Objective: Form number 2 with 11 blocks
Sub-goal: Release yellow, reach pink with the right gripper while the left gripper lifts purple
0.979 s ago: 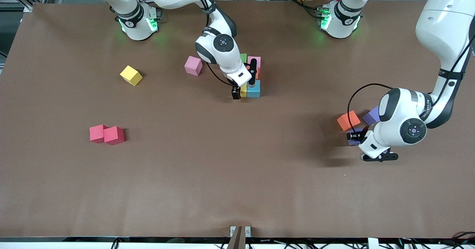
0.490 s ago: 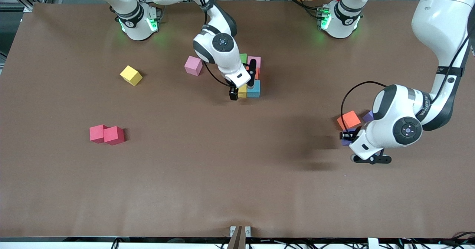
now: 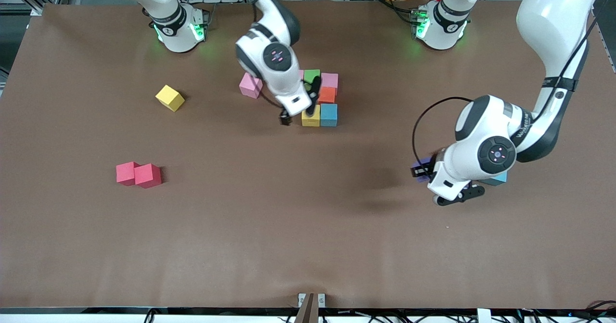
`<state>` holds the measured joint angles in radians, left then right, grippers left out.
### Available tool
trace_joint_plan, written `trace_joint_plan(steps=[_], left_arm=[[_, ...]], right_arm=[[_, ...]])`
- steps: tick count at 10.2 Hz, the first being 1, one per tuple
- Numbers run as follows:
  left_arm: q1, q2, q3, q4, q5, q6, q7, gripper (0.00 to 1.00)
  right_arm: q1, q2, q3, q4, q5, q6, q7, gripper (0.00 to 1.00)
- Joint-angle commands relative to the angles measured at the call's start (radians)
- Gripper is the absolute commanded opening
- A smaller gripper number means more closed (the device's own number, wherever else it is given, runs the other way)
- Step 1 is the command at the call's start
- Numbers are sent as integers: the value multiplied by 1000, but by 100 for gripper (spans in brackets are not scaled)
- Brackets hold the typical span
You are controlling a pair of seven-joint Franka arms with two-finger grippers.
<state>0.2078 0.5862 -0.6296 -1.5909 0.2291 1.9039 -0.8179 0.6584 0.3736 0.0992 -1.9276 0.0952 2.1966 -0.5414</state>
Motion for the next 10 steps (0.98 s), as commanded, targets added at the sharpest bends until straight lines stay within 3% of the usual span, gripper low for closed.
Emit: trace_joint_plan(steps=[1,3,5,10], left_arm=[[1,-19,-57,11,-27,-22,-270,0],[-34,-17,-116,26,-25,-22,-506,0],[-112,-16,-128,51,-28,-20,-712,0],[-373,21,-122,74,-27,65,-1146,0]], right_arm=[[-194,-35,10,16,14,-87,-23,100],[-359,-28,5,35,-9,-103,-29,100],[-520,-30,5,35,-6,-109,-20,100],[-700,50,-4,116,-15,-66,21,100]])
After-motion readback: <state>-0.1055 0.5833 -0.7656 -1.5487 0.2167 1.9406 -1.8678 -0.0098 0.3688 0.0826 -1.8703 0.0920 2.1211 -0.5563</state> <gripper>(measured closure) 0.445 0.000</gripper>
